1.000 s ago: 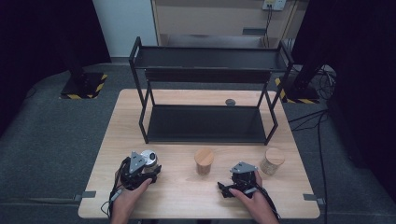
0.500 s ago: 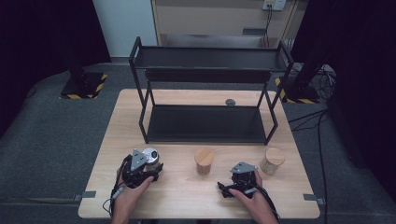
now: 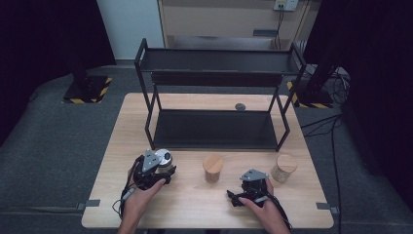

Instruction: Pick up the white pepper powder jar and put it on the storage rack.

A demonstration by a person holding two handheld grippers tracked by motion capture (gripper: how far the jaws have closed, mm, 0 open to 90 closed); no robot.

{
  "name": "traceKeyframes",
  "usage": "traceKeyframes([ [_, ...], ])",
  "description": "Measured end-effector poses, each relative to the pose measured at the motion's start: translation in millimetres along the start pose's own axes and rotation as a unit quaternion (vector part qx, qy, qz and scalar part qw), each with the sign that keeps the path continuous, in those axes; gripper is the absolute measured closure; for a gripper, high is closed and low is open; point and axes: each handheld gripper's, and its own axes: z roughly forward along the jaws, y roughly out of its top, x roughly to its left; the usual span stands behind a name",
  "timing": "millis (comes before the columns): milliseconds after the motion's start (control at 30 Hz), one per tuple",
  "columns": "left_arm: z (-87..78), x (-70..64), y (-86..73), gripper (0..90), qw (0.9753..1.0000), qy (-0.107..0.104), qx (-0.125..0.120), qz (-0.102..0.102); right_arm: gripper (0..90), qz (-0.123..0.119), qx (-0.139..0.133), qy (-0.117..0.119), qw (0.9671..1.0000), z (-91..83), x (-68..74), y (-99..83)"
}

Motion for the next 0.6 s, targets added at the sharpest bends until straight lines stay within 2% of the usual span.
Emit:
traceKeyframes([
  [600, 20.8, 2.7, 23.2, 28.8, 0.9996, -0.004, -0.018, 0.02, 0.4, 0.0, -0.001, 0.0, 1.0, 0.1, 0.1, -0.2],
])
